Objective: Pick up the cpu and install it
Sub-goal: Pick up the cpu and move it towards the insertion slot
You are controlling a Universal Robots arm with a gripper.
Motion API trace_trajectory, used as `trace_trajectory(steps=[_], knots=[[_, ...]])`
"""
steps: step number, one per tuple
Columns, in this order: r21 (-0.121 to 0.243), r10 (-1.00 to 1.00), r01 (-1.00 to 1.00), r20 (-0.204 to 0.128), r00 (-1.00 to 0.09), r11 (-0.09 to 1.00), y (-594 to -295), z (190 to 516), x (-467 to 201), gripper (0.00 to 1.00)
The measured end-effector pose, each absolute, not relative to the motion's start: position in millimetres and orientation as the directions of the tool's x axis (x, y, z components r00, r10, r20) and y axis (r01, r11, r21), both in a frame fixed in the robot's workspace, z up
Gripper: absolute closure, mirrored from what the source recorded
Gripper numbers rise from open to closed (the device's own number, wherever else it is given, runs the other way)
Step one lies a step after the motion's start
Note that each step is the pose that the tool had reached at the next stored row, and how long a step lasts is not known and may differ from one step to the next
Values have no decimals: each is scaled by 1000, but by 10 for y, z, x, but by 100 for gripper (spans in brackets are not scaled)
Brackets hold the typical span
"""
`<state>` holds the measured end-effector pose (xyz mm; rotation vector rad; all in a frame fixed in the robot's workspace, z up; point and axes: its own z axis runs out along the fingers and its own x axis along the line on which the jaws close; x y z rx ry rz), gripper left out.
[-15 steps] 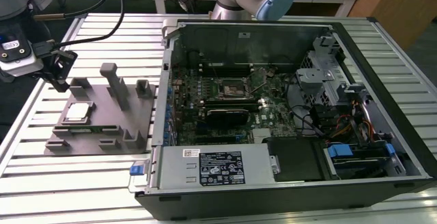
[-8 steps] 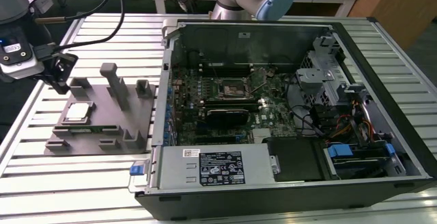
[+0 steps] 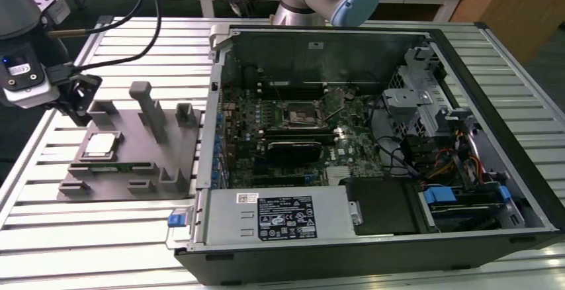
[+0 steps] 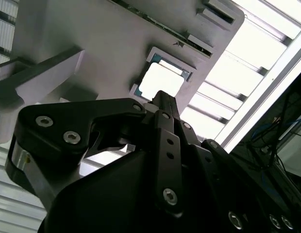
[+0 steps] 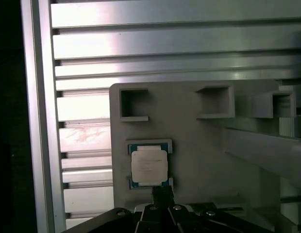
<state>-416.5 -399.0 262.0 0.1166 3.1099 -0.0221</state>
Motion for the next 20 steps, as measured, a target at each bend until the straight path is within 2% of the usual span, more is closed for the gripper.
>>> trace_trajectory(steps=[20], knots=[[-13,75,75,-30,-997,997,-3990,2318,-4230,89]])
